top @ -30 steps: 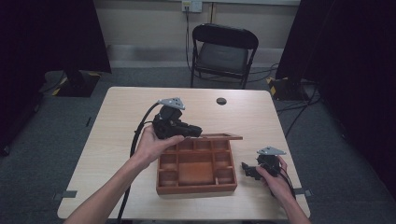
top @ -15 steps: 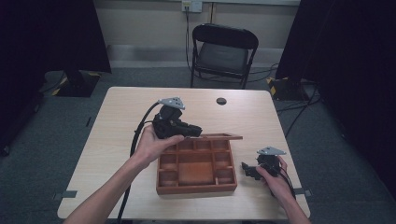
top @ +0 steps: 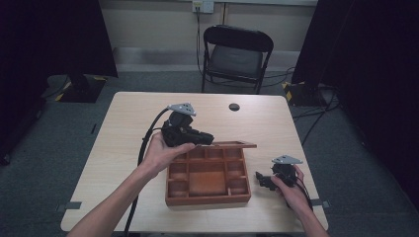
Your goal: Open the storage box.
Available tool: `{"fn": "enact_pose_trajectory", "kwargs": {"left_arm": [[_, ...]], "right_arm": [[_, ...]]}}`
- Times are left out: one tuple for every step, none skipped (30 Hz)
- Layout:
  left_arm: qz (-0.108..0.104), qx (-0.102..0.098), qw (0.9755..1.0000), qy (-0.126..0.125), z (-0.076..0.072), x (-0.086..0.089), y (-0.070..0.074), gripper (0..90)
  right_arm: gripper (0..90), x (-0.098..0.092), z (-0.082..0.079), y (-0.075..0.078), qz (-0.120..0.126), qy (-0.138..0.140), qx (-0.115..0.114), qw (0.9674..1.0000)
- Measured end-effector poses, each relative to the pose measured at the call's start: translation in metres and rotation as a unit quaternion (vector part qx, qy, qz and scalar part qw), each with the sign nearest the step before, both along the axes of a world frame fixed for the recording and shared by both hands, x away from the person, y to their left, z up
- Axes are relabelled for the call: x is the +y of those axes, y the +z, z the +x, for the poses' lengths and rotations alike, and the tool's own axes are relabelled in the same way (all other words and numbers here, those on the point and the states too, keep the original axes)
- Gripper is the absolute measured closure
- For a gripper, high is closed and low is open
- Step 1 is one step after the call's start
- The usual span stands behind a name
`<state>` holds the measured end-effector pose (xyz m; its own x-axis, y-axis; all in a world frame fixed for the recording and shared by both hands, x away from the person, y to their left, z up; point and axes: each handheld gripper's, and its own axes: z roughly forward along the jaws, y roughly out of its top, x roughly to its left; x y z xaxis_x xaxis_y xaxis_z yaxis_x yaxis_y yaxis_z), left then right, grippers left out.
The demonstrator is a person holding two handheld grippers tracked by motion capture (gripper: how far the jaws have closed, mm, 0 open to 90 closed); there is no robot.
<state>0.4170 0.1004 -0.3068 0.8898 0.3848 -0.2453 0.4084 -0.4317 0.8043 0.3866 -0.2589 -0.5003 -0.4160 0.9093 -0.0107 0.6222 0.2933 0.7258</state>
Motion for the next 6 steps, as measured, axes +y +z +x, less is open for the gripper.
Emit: {"fn": "enact_pose_trajectory", "kwargs": {"left_arm": [[-0.002,0.001,1.0,0.0,0.0001,0.0,-0.0002,84.8],[0.0,0.001,1.0,0.0,0.0001,0.0003,0.0001,84.8],[0.0,0.0,1.0,0.0,0.0001,0.0002,0.0,84.8],[0.0,0.0,1.0,0.0,0.0001,0.0002,0.0,84.9],[-0.001,0.0,1.0,0.0,0.0002,0.0003,-0.0001,84.8],[-0.001,0.0,1.0,0.0,0.0002,0.0003,0.0,84.8]], "right_arm": [[8.8,0.0,0.0,0.0,0.0,0.0,0.0,1.0],[8.8,0.0,0.0,0.0,0.0,0.0,0.0,1.0],[8.8,0.0,0.0,0.0,0.0,0.0,0.0,1.0],[8.8,0.0,0.0,0.0,0.0,0.0,0.0,1.0],[8.8,0.0,0.0,0.0,0.0,0.0,0.0,1.0],[8.7,-0.0001,0.0001,0.0,0.0,0.001,0.0,1.0]]}}
